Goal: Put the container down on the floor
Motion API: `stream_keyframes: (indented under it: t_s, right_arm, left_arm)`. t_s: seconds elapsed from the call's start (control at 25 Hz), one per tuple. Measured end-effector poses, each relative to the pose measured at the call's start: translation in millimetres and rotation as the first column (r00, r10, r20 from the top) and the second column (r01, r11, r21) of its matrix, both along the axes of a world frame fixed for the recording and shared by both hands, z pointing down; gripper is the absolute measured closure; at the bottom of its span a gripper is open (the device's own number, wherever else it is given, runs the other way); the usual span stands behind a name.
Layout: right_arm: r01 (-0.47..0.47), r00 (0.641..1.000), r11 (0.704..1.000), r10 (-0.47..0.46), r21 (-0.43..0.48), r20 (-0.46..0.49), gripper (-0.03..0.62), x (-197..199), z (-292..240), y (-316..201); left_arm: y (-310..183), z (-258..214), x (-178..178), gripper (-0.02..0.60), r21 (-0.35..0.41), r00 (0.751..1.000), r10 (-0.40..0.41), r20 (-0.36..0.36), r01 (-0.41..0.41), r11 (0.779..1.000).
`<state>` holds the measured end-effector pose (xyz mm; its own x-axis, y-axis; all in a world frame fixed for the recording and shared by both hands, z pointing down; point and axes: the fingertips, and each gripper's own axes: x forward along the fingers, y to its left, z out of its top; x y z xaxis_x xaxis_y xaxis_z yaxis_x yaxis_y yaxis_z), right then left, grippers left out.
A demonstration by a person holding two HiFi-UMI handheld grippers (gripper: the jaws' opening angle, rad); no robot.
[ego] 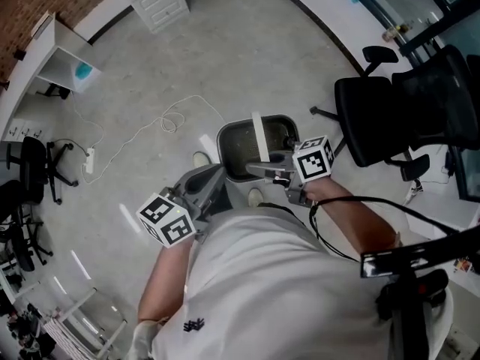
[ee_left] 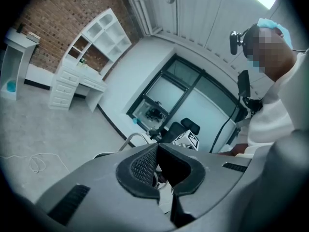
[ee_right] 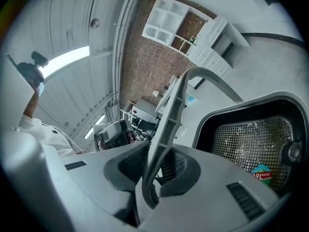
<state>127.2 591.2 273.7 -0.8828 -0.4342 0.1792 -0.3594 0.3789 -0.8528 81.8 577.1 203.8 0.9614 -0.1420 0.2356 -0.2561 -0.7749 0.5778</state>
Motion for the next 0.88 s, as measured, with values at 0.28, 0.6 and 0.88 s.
stream_keyframes:
  t_s: [0.28,0.6,0.88]
  right_arm:
    - [-0.002,1.000,1.000,0.002,-0.025,-0.020,0.557,-23,5,-99]
    - [-0.006,0.999,1.000,0.006,0.019,-0.032,0.557,-72,1,-242]
    - [0.014,1.000,1.000,-0.014,0.026,0.002,0.557,-116,5,-370]
  left_arm:
    - [-108,2,-26,0.571,-0.006,0.999,0.004,-0.040,-0.004,1.000]
    - [-248,-4,-89,0.571,0.000,0.998,0.014,-0.065,-0.014,1.000]
    - [-339,1,-153,0.571,-0.020,0.997,-0.055,-0.061,0.054,0.998]
